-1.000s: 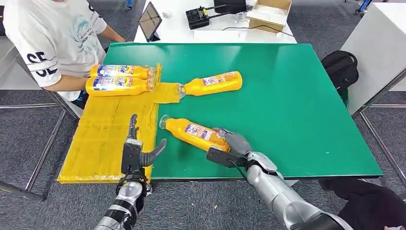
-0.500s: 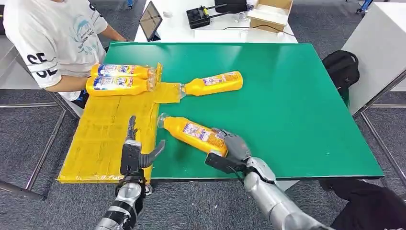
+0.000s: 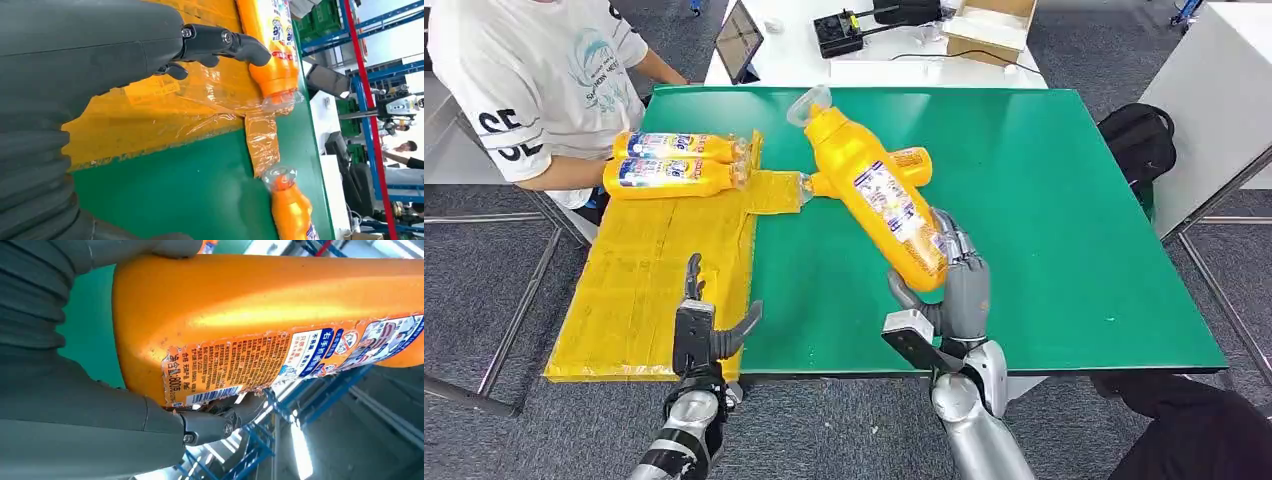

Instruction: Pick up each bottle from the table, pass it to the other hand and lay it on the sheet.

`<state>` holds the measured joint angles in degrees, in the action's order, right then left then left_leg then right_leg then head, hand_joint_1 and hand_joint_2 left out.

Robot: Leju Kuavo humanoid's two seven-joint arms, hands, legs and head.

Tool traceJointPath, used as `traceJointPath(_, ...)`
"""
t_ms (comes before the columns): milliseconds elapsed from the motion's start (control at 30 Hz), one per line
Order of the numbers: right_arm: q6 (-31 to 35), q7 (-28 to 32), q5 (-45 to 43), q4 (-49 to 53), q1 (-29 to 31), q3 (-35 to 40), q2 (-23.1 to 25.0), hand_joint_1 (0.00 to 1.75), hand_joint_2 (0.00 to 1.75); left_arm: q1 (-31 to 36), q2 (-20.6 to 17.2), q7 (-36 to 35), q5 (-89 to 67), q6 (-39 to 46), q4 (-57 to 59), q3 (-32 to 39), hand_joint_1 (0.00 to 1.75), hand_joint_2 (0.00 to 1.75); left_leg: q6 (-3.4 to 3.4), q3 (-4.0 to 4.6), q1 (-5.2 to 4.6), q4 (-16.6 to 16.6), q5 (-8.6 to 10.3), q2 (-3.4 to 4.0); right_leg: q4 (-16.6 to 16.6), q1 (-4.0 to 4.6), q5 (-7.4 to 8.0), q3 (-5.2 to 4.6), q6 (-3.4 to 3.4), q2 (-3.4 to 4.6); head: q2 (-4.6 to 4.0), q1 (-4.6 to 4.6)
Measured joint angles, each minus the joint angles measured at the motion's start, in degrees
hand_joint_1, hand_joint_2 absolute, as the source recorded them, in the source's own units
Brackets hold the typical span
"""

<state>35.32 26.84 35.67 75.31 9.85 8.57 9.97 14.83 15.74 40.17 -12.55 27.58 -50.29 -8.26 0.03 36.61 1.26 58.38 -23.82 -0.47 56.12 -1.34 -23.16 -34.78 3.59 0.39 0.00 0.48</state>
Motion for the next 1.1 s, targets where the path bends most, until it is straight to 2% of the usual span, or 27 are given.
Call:
traceJointPath(233,0.15,0.15,-0.06,2.82,-1.06,-0.75,0.46,1.75,1.75,0.00,0.28,0.00,0.07,-0.04,0.00,0.20,0.00,1.75,0.00,0.00,0.00,0.00,0.01,0.00,0.01,0.00,0.00,-0.02,0.00,0.00,0.00,-0.02)
traceJointPath(367,2.78,2.82,-1.69,3.81,-1.66,-1.42,0.94,1.75,1.75,-0.06,0.33,0.00,1.36,-2.28,-0.13,0.33,0.00,1.75,0.00,0.01,0.00,0.00,0.00,0.01,0.01,0.00,0.00,-0.02,0.00,0.00,0.00,-0.02)
traceJointPath(433,2.58,4.24,-3.35,4.49,-2.29,-1.80,1.29,1.75,1.75,-0.23,0.52,0.00,4.27,-7.91,-0.55,0.50,0.00,1.75,0.00,0.01,0.00,0.00,0.00,0.01,0.00,0.00,0.00,-0.03,0.00,0.00,0.00,-0.02)
traceJointPath(567,-2.09,8.93,-5.79,4.71,-4.36,-2.17,2.31,1.75,1.75,-0.79,1.71,0.00,9.79,-26.40,-1.57,1.29,0.00,1.75,0.00,0.04,0.00,0.00,-0.01,0.01,0.00,0.00,-0.01,-0.05,0.00,0.00,0.00,-0.02)
traceJointPath(633,-3.60,11.02,-6.75,4.40,-5.47,-2.17,3.21,1.75,1.75,-1.12,2.38,0.00,10.95,-32.73,-2.70,1.57,0.00,1.75,0.00,0.06,0.00,0.00,-0.01,0.00,0.00,0.00,-0.01,-0.05,0.00,0.00,0.00,-0.02)
traceJointPath(900,-5.00,11.19,-9.14,2.34,-7.95,0.13,5.03,1.75,1.75,-2.35,2.97,-2.69,16.09,-44.09,-9.51,0.63,0.00,1.75,0.00,0.05,0.01,-0.01,-0.01,0.01,0.01,0.01,-0.01,-0.07,-0.01,0.01,0.00,-0.04)
traceJointPath(1100,-4.44,11.19,-10.40,-0.06,-8.89,3.45,5.03,1.75,1.75,-2.47,2.97,-4.20,19.91,-46.91,-11.41,-0.11,0.00,1.75,0.00,0.06,0.01,-0.01,-0.01,0.01,0.00,0.00,-0.01,-0.07,-0.01,0.00,0.00,-0.02)
